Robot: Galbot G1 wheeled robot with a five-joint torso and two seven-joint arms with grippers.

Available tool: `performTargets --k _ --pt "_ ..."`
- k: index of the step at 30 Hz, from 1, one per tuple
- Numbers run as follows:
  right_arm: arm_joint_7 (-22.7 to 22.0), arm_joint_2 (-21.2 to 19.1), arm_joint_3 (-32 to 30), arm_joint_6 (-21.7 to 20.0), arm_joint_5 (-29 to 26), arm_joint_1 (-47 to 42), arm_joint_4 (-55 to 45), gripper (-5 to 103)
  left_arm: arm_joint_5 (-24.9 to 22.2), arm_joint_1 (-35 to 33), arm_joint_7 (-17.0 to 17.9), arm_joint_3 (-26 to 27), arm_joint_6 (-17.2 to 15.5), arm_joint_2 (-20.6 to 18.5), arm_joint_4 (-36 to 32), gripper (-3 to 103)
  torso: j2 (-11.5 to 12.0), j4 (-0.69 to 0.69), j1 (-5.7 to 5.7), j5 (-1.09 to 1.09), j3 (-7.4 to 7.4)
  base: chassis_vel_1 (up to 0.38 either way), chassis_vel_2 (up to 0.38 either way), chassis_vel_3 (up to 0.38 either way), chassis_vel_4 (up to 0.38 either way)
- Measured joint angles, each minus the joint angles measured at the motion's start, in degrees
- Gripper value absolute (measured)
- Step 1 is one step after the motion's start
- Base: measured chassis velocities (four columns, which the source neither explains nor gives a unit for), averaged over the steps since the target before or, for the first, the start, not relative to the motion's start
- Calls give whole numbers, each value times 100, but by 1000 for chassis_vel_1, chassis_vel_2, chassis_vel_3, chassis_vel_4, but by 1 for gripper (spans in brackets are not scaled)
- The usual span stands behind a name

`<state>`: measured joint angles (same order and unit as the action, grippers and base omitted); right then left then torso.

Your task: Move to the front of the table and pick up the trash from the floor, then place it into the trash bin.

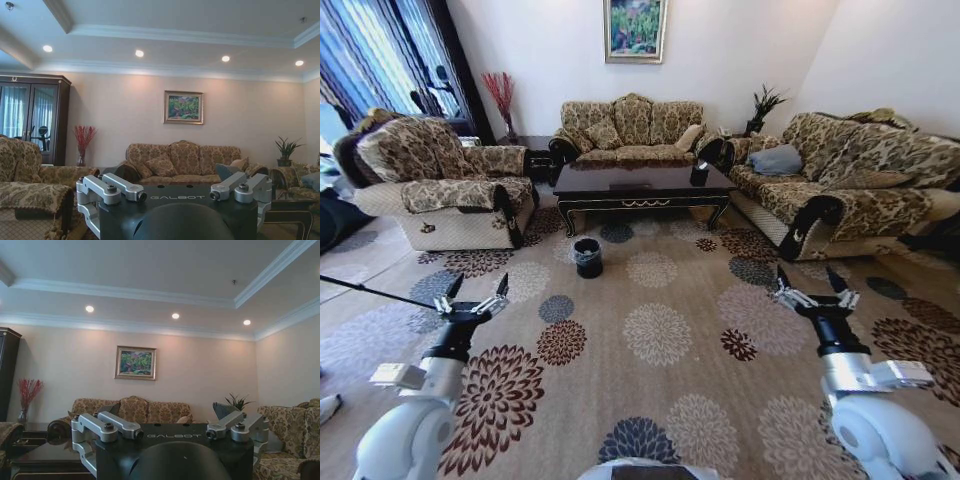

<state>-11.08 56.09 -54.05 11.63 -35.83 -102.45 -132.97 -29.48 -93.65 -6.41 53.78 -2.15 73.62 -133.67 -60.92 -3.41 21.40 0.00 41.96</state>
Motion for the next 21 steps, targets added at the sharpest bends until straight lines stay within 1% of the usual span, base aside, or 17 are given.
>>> performTargets --k 3,6,15,17,19,21 --pt "52 1 0 48 3 -6 2 100 17 -11 0 7 16 0 23 100 -59 1 28 0 31 0 0 0 0" --pt "142 7 4 108 27 -32 3 100 8 -19 0 30 23 -2 40 100 -168 0 80 0 94 0 0 0 0" --pt "119 -5 -3 117 38 -72 13 100 58 -14 0 -36 -45 23 55 100 -425 0 193 0 234 0 0 0 0" --pt "130 -10 -3 117 38 -72 13 100 58 -9 -2 -36 -33 16 69 100 -458 0 207 0 253 0 0 0 0" --pt "154 -14 3 124 38 -70 25 100 55 3 -10 -28 46 -3 100 100 -530 0 239 0 292 0 0 0 0" --pt "204 -14 13 150 38 -58 42 100 55 23 77 -27 122 -6 143 100 -592 0 265 0 327 0 0 0 0"
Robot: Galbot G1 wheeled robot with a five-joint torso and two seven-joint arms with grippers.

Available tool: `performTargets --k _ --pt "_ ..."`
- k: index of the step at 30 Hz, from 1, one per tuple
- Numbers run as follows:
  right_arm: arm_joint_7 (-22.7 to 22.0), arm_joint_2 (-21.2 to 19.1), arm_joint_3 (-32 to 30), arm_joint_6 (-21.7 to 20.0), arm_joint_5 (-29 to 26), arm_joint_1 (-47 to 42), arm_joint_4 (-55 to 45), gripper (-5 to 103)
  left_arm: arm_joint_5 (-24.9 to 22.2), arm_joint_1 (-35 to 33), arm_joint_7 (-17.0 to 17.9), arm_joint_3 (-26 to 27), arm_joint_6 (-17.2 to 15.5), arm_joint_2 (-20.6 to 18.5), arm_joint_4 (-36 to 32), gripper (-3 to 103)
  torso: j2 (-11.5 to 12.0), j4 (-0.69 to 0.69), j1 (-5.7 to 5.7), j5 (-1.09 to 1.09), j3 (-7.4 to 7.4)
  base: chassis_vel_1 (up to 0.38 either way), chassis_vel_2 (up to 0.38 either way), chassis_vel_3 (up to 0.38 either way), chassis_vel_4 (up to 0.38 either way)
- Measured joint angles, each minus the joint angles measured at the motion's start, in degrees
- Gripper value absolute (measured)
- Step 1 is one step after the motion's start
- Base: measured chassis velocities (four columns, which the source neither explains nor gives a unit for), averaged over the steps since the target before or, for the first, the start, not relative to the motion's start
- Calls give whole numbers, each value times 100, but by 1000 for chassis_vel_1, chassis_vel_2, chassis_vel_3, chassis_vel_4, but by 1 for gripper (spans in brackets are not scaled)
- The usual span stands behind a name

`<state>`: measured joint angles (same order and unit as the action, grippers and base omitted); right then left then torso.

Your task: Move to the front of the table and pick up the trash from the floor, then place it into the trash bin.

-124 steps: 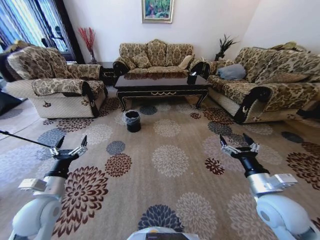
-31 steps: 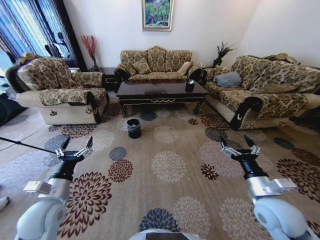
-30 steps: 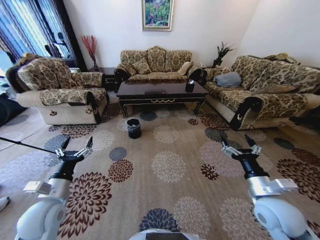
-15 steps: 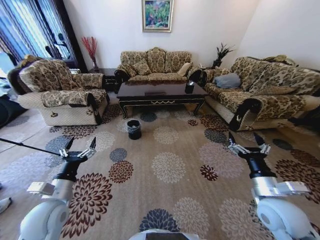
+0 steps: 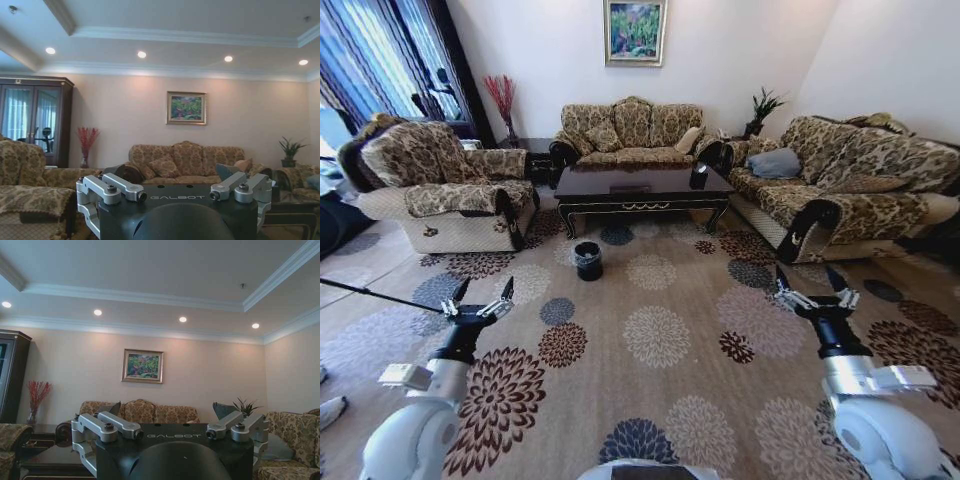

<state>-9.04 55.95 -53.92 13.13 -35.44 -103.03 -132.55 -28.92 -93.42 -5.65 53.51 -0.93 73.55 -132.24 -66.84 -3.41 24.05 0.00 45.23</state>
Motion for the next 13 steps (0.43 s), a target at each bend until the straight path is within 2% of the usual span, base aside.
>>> performTargets --k 5,13 --pt "49 -6 31 33 1 26 49 100 12 32 178 -12 57 8 97 100 -27 0 11 1 16 0 0 0 0" --pt "98 -26 79 47 -9 96 121 100 97 41 176 -16 110 23 134 100 -15 0 7 0 9 0 0 0 0"
